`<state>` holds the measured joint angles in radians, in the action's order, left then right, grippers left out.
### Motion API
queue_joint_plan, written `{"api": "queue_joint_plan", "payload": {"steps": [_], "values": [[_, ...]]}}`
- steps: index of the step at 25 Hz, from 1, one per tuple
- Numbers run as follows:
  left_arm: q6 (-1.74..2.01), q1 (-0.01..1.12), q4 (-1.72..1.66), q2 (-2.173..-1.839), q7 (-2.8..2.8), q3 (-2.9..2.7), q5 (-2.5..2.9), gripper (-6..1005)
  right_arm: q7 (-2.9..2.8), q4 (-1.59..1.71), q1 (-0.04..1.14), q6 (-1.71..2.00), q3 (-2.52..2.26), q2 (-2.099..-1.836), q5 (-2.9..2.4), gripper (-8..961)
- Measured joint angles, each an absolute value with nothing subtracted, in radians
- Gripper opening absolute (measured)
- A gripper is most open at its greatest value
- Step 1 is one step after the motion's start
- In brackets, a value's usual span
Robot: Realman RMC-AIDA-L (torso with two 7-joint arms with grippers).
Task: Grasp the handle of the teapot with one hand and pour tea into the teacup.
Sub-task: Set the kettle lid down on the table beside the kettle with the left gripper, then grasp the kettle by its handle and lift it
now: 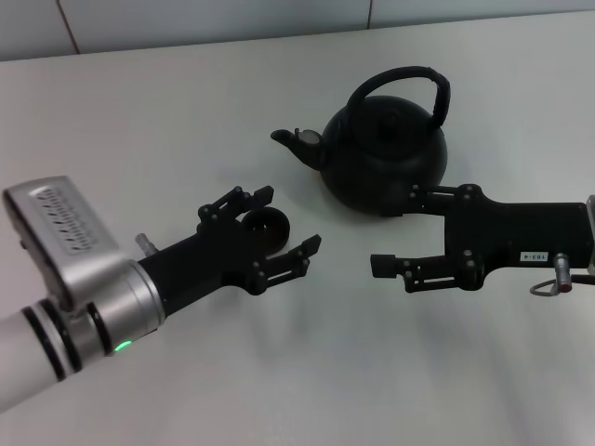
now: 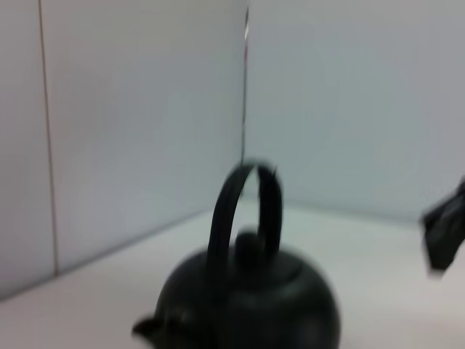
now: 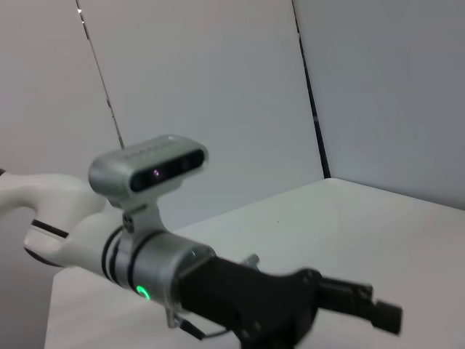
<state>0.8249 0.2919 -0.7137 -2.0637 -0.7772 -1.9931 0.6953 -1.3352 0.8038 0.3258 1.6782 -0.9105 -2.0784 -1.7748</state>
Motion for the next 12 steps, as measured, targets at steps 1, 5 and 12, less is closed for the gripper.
{"api": "queue_joint_plan", "payload": {"steps": [1, 5, 12], "values": [[0.854, 0.287, -0.714, -2.061, -0.785, -1.987, 0.695, 866, -1.335, 0.804, 0.326, 1.678, -0.91, -2.078, -1.775, 833], [1.023, 0.264, -0.714, -2.037, -0.86, -1.919, 0.724, 866, -1.335, 0.805, 0.327, 1.678, -0.911, -2.078, -1.775, 833], [1.456, 0.27, -0.727, -1.983, -1.115, -1.588, 1.162, 866, -1.311, 0.803, 0.327, 1.674, -0.901, -2.079, -1.775, 833]]}}
